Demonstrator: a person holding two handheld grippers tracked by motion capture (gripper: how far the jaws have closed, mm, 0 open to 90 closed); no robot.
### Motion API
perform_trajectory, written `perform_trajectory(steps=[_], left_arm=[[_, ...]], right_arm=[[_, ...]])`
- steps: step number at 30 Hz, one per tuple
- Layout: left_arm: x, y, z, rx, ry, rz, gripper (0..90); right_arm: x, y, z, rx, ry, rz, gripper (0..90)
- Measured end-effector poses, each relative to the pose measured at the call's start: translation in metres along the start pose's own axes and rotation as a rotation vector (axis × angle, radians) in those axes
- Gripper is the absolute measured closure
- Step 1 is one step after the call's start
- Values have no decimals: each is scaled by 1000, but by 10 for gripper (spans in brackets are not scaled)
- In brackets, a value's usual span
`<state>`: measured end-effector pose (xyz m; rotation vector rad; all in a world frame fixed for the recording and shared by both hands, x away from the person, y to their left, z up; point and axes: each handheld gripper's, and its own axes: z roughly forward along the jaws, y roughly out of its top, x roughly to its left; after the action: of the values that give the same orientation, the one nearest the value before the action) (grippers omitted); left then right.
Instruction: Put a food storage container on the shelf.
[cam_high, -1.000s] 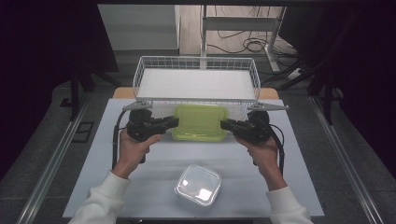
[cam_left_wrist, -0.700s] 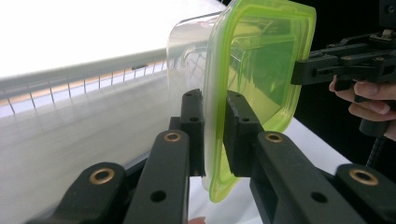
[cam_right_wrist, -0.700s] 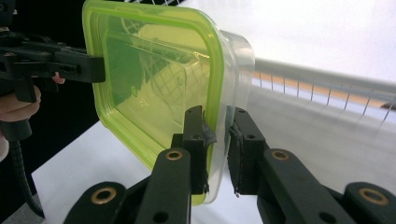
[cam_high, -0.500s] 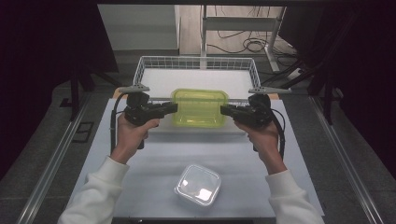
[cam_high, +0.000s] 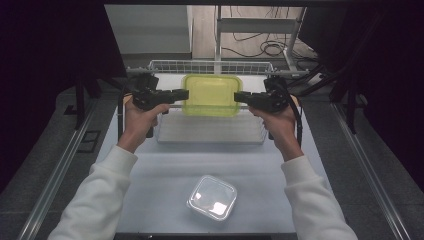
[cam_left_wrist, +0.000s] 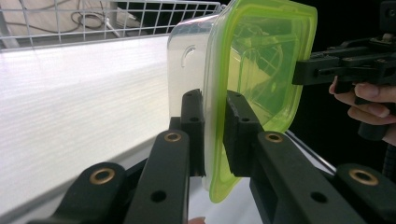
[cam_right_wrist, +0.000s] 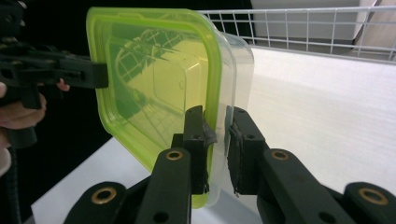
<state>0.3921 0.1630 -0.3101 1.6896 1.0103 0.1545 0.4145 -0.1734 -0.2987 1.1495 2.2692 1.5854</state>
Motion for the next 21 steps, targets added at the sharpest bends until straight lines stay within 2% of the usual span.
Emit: perform_trajectory(steps=[2,6,12,15,17,21], left_arm=[[5,4,2,3,-4,-11,798],[11,10,6,9,-4,-26,798],[23,19,17,49,-6,-52,797],[30,23,21,56,-17,-84,797],[32,25,21,57,-21,-91,797],[43,26,29,74,-44,-141,798]], right_arm=[[-5,6,4,6,10,22,784],[-9,12,10,10,7,30,784],[-24,16,21,26,15,76,786],[-30,19,25,30,24,100,786],[-32,22,26,29,30,115,785],[-35,27,30,48,29,139,785]])
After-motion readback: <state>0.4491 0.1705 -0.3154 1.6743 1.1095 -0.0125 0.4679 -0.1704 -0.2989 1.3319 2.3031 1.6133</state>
